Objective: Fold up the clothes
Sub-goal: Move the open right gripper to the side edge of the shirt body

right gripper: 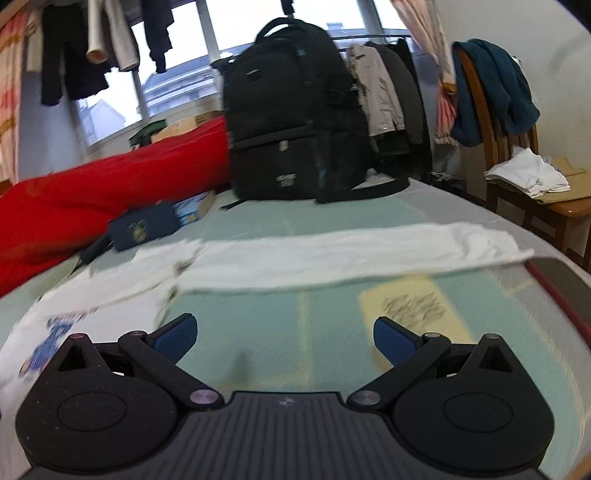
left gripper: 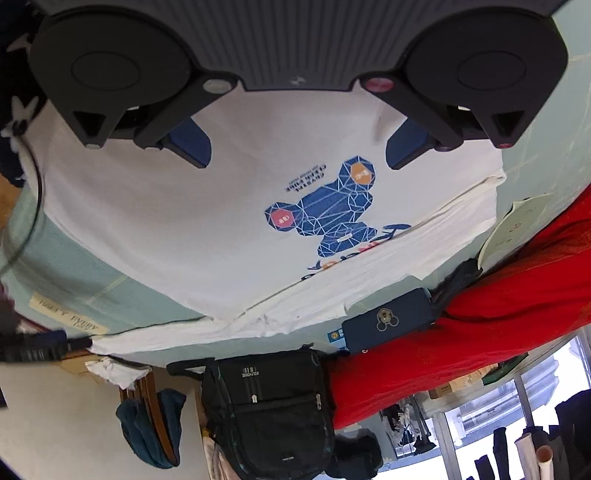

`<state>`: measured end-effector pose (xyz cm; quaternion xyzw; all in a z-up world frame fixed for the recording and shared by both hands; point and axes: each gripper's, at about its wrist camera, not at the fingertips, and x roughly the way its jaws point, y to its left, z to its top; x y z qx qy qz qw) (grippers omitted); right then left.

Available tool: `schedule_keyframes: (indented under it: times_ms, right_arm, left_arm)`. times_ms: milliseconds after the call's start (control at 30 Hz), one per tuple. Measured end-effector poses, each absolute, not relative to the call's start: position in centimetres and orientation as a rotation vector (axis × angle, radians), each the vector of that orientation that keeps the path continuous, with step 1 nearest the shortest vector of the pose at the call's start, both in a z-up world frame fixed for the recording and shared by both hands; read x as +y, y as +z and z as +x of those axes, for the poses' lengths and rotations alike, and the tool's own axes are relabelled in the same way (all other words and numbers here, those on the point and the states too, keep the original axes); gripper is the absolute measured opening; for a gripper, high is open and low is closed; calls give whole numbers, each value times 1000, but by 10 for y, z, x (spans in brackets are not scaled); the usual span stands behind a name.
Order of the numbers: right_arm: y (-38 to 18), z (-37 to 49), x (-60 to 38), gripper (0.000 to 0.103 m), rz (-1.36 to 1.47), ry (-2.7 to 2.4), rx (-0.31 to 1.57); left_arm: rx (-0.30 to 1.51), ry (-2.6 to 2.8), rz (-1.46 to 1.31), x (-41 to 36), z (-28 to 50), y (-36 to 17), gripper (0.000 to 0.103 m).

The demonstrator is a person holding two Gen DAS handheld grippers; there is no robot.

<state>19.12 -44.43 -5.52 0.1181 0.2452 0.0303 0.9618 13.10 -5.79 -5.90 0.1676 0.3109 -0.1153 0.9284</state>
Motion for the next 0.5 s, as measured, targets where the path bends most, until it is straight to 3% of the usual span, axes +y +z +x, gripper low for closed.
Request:
schedule_keyframes:
  times_ms: [167, 333, 500]
  right_arm:
    - [-48, 268, -460, 103, 111, -69, 529]
    - [-76, 337, -471, 103, 61, -151, 652]
    - [-100, 315, -478, 103, 55, -139, 684]
  left_arm:
    - [639, -213, 341, -63, 144, -60, 101]
    - [645, -213, 369, -66, 147, -65, 101]
    - [649, -206, 380, -63, 149, -69, 101]
